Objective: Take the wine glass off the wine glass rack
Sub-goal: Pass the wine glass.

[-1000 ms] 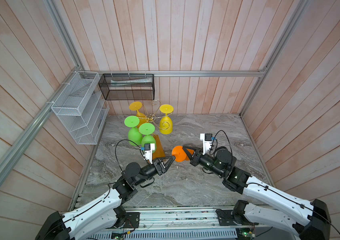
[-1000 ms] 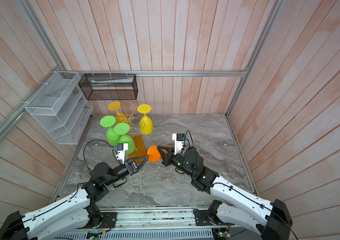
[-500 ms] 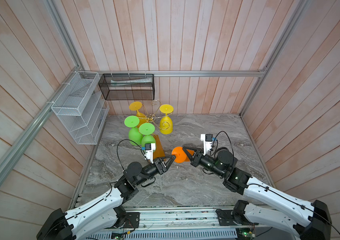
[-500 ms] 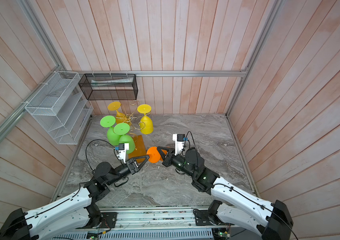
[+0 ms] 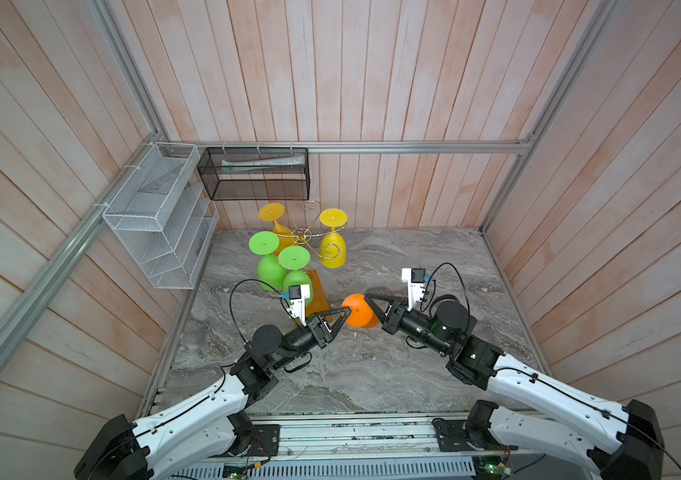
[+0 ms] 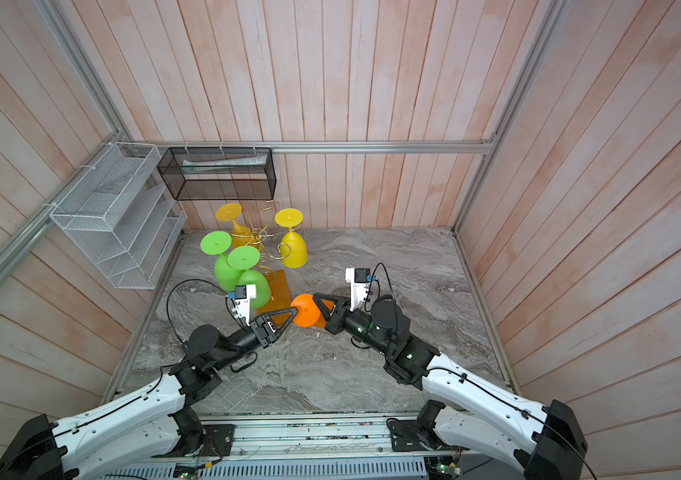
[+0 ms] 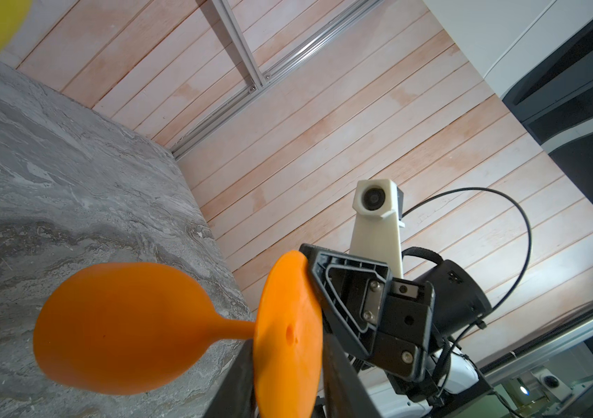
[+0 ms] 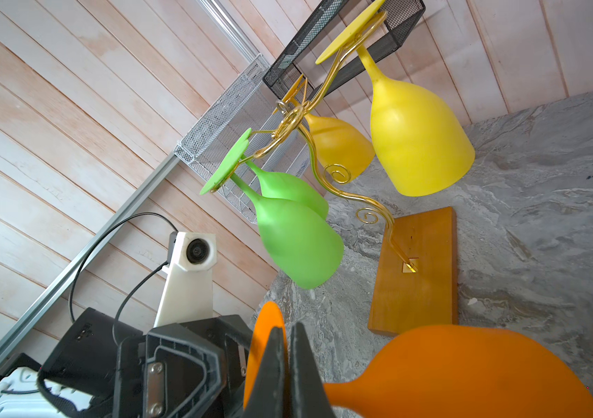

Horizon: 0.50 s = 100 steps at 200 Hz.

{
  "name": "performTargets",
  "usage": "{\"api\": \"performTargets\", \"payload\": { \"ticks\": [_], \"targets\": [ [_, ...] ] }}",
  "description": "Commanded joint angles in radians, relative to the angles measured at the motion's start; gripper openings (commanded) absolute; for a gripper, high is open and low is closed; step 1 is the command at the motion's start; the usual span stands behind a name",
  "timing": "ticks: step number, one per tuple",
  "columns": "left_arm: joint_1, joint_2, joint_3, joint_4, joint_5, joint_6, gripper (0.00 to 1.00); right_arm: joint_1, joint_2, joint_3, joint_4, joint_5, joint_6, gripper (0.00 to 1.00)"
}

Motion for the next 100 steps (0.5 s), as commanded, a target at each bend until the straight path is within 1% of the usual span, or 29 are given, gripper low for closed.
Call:
{"api": "performTargets", "payload": {
  "ticks": [1, 19, 52, 72, 100],
  "targets": [
    [-0.005, 0.007, -0.02, 0.053, 0.012, 0.018, 0.27, -0.005, 0.002, -0.009, 0.041, -0.026, 0.017, 0.0],
    [-0.004, 0.005, -0.021, 0.056, 0.012, 0.018, 0.21, -0.004, 0.007, -0.006, 0.043, -0.028, 0.017, 0.0],
    [-0.004, -0.006, -0.025, 0.05, 0.01, 0.021, 0.12, -0.003, 0.009, -0.004, 0.035, -0.026, 0.013, 0.0],
    [-0.005, -0.015, -0.026, 0.041, 0.008, 0.024, 0.04, -0.003, 0.007, -0.005, 0.022, -0.017, 0.01, 0.0],
    [-0.004, -0.025, -0.036, 0.038, 0.002, 0.027, 0.01, -0.004, -0.003, -0.01, 0.0, -0.002, 0.009, 0.0]
  ]
}}
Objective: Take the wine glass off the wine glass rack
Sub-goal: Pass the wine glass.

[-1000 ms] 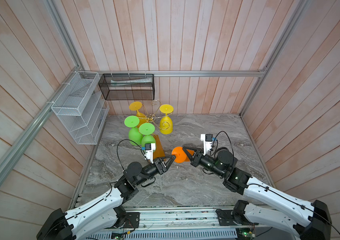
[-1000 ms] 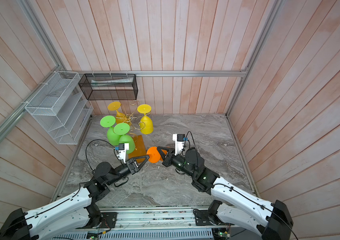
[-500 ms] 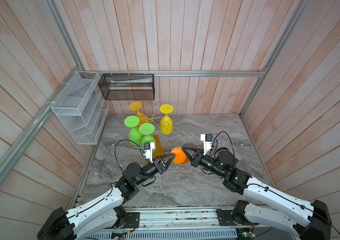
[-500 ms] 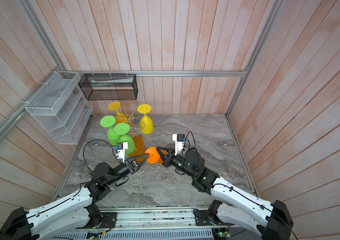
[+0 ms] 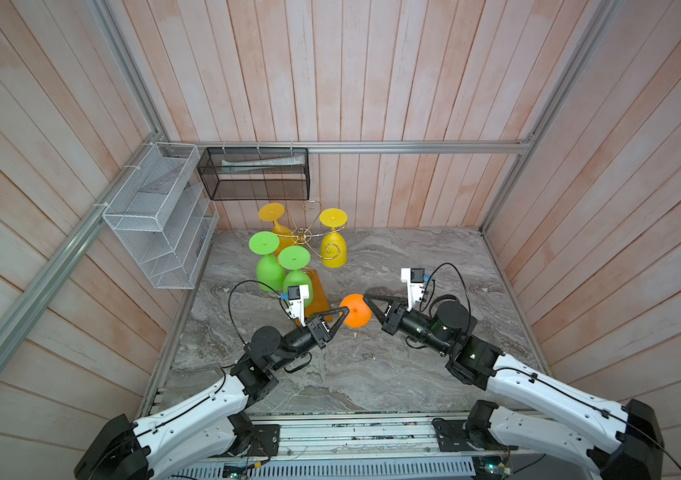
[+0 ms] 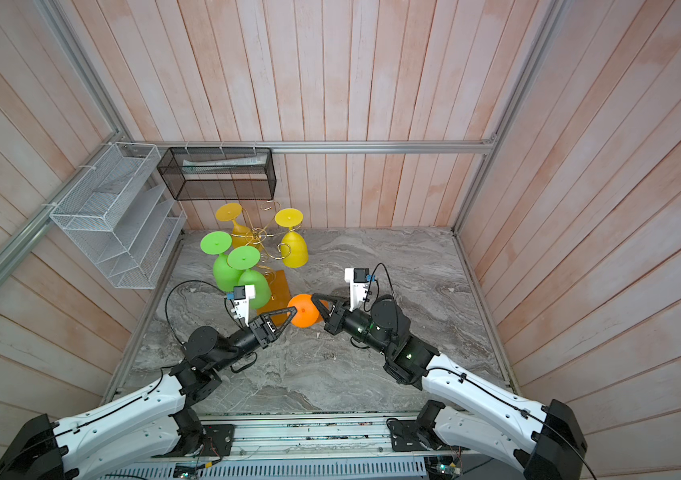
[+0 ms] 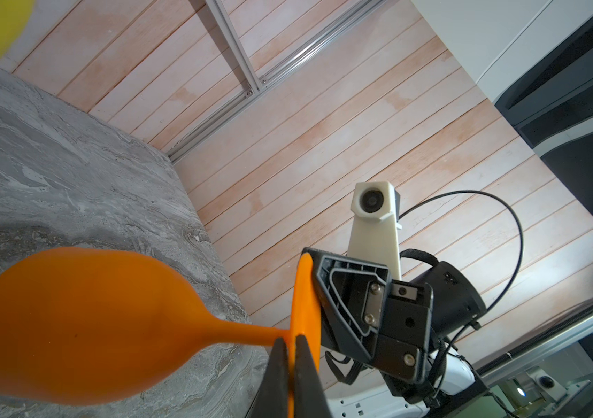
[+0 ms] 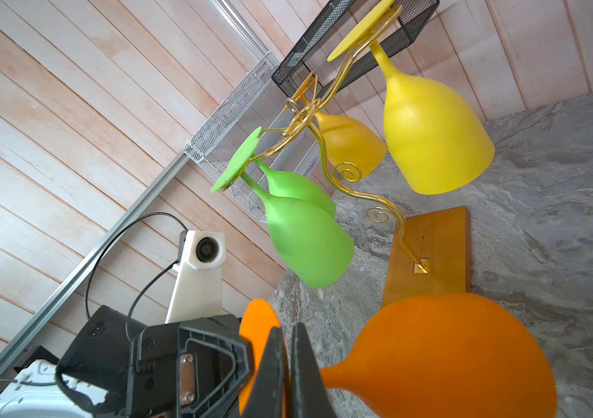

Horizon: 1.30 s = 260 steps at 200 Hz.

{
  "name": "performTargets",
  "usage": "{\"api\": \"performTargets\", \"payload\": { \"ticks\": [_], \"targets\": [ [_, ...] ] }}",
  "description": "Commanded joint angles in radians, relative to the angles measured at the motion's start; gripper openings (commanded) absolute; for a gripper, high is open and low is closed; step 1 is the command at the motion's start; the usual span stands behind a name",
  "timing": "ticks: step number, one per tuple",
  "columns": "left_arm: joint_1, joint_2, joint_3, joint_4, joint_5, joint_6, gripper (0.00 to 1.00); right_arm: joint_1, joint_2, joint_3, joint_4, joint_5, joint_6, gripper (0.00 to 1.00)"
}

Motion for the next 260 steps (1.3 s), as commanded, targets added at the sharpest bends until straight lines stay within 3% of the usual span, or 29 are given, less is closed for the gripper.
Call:
{"api": "performTargets", "payload": {
  "ticks": [1, 29, 71, 116, 196, 237, 260],
  "targets": [
    [-0.003, -0.019, -0.023, 0.015, 0.004, 0.03, 0.0, -0.004, -0.007, -0.01, -0.017, 0.018, -0.002, 0.0],
    [-0.003, -0.026, -0.037, 0.021, 0.002, 0.036, 0.0, -0.005, -0.032, -0.014, -0.058, 0.042, -0.008, 0.0],
    [-0.003, -0.041, -0.058, 0.027, 0.009, 0.06, 0.0, -0.006, -0.089, -0.02, -0.144, 0.085, -0.004, 0.21],
    [-0.008, -0.064, -0.069, -0.002, 0.036, 0.131, 0.0, -0.011, -0.138, -0.034, -0.223, 0.127, 0.025, 0.3],
    [-0.081, -0.059, -0.043, -0.073, 0.075, 0.292, 0.0, -0.054, -0.161, -0.021, -0.42, 0.23, 0.143, 0.32],
    [-0.153, 0.003, 0.009, -0.114, 0.066, 0.398, 0.0, -0.117, -0.202, -0.02, -0.573, 0.294, 0.232, 0.32],
    [-0.245, 0.042, 0.058, -0.169, 0.023, 0.488, 0.0, -0.173, -0.22, -0.02, -0.653, 0.286, 0.272, 0.32]
  ]
}}
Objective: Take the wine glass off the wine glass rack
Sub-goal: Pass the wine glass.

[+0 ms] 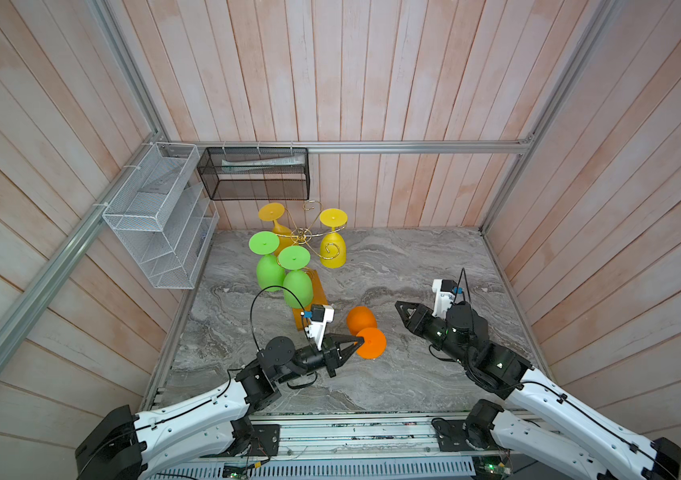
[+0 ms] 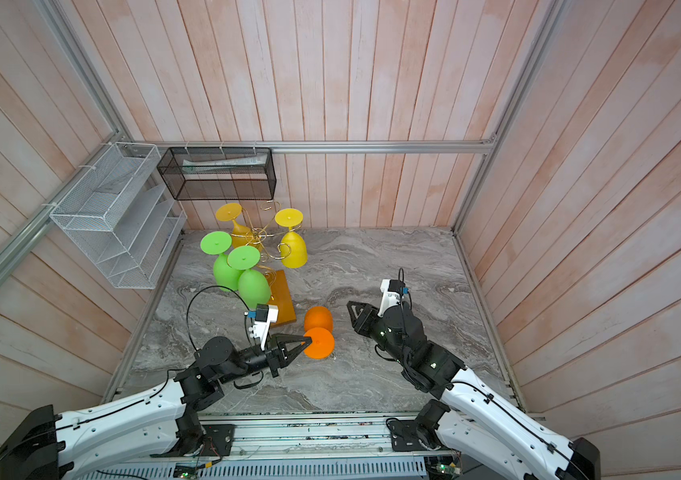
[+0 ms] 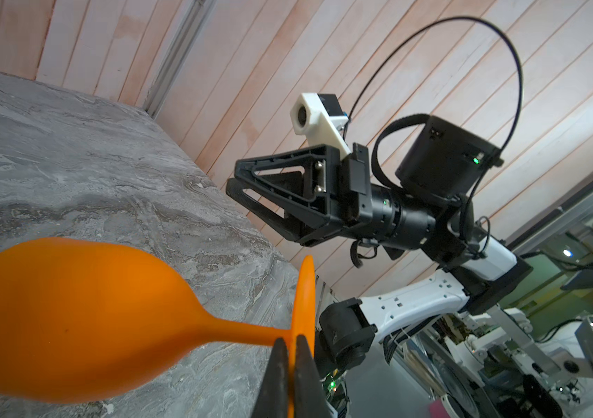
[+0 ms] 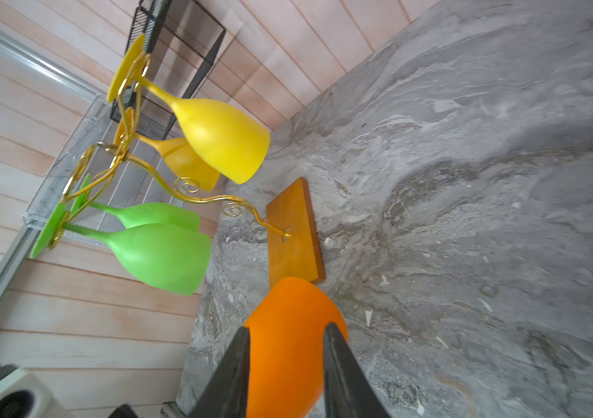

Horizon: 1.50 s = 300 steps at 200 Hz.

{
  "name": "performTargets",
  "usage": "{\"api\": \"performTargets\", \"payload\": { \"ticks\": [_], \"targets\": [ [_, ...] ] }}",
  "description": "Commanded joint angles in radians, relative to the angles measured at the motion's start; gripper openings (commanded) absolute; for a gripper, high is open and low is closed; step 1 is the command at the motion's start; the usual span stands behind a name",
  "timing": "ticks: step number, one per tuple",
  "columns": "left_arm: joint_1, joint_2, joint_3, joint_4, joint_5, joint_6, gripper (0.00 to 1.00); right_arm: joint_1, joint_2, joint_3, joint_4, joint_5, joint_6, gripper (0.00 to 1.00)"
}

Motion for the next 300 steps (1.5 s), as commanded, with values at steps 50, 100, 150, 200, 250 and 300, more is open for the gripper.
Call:
{"api": "performTargets", "payload": {
  "ticks": [50, 100, 150, 200, 250, 300],
  "targets": [
    [-0.183, 0.147, 0.207, -0.16, -0.132, 0.346, 0.0, -0.204, -0.078, -0.036, -0.225, -0.068, 0.13, 0.32],
    [-0.236, 0.265, 0.322, -0.238, -0.242, 0.52, 0.0, -0.327, -0.123, -0.037, -0.307, -0.146, 0.155, 0.32],
    [-0.25, 0.345, 0.375, -0.254, -0.393, 0.69, 0.0, -0.408, -0.141, 0.0, -0.401, -0.173, 0.159, 0.33],
    [-0.253, 0.43, 0.407, -0.208, -0.477, 0.827, 0.0, -0.484, -0.15, 0.02, -0.464, -0.219, 0.165, 0.32],
    [-0.27, 0.552, 0.451, -0.146, -0.583, 0.986, 0.0, -0.54, -0.141, 0.032, -0.488, -0.287, 0.181, 0.32],
    [-0.301, 0.691, 0.488, -0.027, -0.726, 1.16, 0.0, -0.593, -0.124, 0.04, -0.491, -0.354, 0.157, 0.33]
  ]
}}
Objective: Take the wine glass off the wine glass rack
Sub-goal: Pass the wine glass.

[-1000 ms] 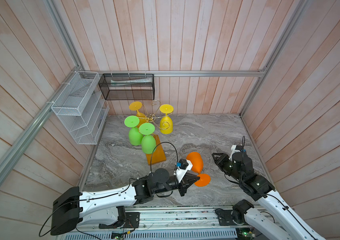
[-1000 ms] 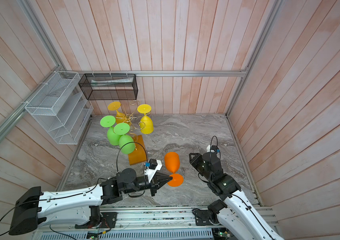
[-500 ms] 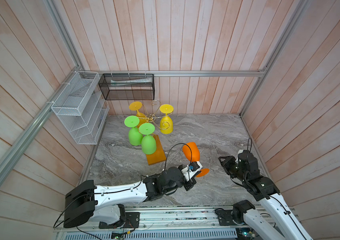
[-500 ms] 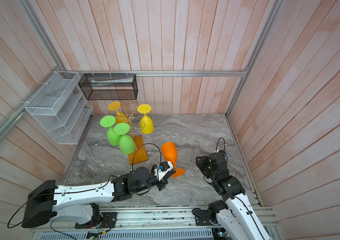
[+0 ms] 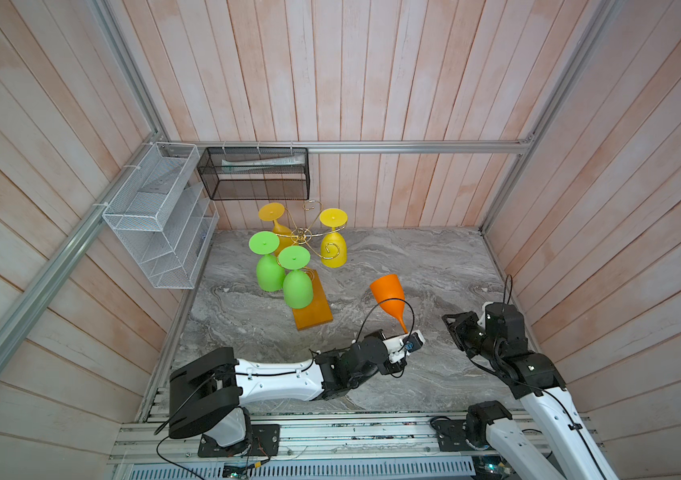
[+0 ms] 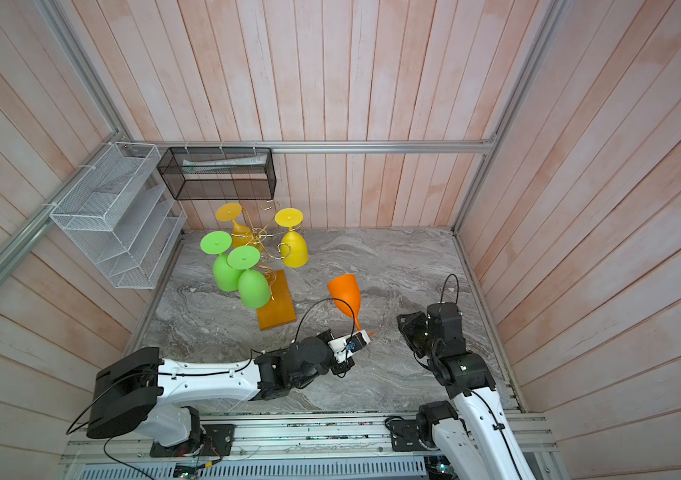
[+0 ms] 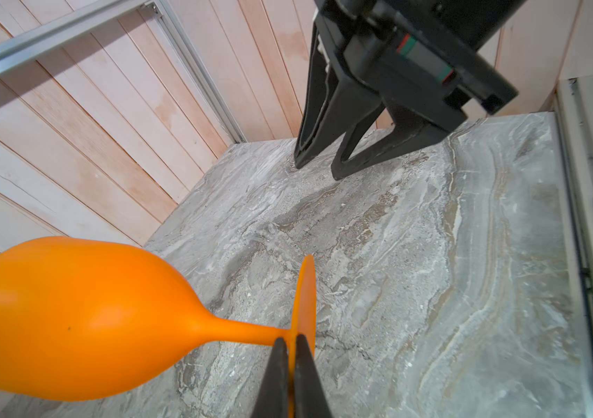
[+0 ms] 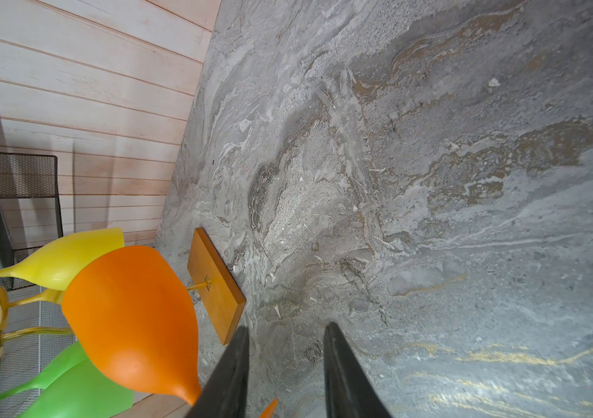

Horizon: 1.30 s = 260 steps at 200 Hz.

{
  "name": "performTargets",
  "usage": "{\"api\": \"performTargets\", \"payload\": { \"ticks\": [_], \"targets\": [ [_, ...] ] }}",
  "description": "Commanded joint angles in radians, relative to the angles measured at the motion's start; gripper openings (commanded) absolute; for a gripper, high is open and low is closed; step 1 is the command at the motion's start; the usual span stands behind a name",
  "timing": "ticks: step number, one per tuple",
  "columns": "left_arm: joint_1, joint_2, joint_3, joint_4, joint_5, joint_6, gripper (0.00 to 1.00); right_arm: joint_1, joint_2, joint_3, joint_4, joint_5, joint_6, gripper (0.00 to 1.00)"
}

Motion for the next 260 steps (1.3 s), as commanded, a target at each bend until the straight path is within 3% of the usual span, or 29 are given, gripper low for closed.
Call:
{"api": "performTargets", "payload": {
  "ticks": [1, 70, 196, 260],
  "targets": [
    [-0.019, 0.057, 0.031, 0.106, -0.108, 0.134, 0.0, -0.024, 0.004, 0.029, -0.032, -0.055, -0.007, 0.32],
    [-0.036, 0.18, 0.043, 0.27, -0.222, 0.287, 0.0, -0.055, 0.061, 0.037, -0.009, -0.196, 0.005, 0.32],
    [-0.043, 0.275, 0.097, 0.332, -0.242, 0.341, 0.0, -0.053, 0.122, -0.039, 0.108, -0.337, 0.012, 0.3],
    [-0.053, 0.305, 0.12, 0.343, -0.234, 0.347, 0.0, -0.044, 0.161, -0.057, 0.159, -0.35, 0.019, 0.18]
  ]
}}
